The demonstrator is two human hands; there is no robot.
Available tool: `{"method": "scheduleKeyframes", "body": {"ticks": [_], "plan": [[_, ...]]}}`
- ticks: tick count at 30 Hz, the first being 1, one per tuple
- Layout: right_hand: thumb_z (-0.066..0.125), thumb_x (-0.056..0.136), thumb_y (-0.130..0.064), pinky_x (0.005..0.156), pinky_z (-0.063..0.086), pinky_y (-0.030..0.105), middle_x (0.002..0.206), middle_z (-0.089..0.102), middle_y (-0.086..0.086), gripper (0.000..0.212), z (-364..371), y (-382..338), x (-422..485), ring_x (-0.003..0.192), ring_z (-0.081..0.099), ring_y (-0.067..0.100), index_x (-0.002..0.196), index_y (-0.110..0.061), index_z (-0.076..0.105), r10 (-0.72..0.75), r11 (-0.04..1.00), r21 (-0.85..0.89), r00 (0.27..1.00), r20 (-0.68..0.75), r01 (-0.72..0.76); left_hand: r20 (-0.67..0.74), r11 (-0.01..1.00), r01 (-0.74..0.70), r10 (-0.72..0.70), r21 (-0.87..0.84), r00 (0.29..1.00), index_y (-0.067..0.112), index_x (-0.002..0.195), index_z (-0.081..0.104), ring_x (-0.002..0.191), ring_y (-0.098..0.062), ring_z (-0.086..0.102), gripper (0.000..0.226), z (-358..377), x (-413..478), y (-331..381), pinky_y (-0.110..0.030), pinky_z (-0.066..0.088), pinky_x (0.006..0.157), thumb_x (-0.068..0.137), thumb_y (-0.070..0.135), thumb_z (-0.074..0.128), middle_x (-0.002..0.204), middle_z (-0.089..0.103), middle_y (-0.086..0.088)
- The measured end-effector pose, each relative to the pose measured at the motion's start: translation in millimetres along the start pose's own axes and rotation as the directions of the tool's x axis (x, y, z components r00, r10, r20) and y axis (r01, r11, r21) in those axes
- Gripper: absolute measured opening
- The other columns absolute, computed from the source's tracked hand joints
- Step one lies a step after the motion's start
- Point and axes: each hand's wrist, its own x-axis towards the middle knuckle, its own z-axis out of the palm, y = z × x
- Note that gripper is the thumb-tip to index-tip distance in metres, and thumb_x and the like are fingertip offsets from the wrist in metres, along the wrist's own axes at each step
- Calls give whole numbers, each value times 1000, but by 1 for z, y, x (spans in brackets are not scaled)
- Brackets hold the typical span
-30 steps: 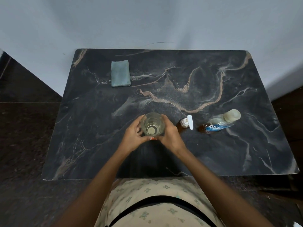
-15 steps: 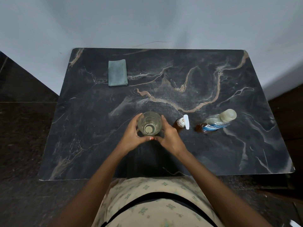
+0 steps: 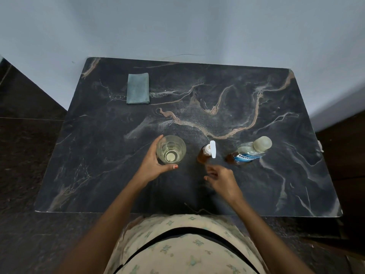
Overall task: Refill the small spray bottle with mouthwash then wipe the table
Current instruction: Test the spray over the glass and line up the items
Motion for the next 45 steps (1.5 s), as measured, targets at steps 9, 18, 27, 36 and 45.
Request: {"method": "scheduleKeyframes", "body": {"ticks": [9, 18, 27, 36, 45], "plan": [[73, 69, 4, 101, 32, 19, 130, 45, 10, 74, -21, -3, 29, 117, 43, 15, 133, -5, 36, -185, 979, 82, 983, -14, 185, -8, 1000, -1, 1, -4, 1000, 18, 137, 26, 121, -10, 42, 98, 0, 1, 0, -32, 36, 105, 58, -4, 79, 137, 39, 0], [64, 75, 9, 105, 34, 28, 127, 55, 3, 57, -26, -4, 48, 121, 46, 13, 125, -14, 49, -243, 957, 188, 964, 107, 221, -12, 1000, -11, 10, -15, 1000, 20, 137, 27, 124, -13, 42, 97, 0, 2, -6, -33, 36, 106, 58, -1, 80, 136, 38, 2], [78, 68, -10, 89, 42, 30, 102, 56, -2, 42, -12, 0, 50, 99, 54, 16, 104, -14, 56, -346, 936, 58, 937, -44, 348, -18, 998, -7, 6, -63, 1000, 31, 132, 28, 125, -13, 43, 96, 1, 2, -9, -33, 37, 105, 56, 4, 82, 140, 38, -1], [70, 75, -8, 62, 33, 14, 86, 48, 6, 27, 10, -12, 53, 78, 48, 15, 85, -13, 45, -358, 930, 29, 919, -168, 367, -22, 998, -27, 26, -52, 999, 32, 131, 29, 126, -14, 42, 97, 1, 3, -11, -25, 38, 100, 54, 10, 83, 140, 39, 0], [65, 80, -8, 72, 46, 27, 92, 56, 0, 51, 20, -22, 39, 81, 58, 17, 121, -18, 35, -362, 921, 58, 903, -234, 384, -24, 998, -37, 36, -42, 999, 33, 130, 30, 126, -11, 42, 100, 2, 2, -9, -26, 37, 102, 45, 33, 82, 139, 40, 1]]}}
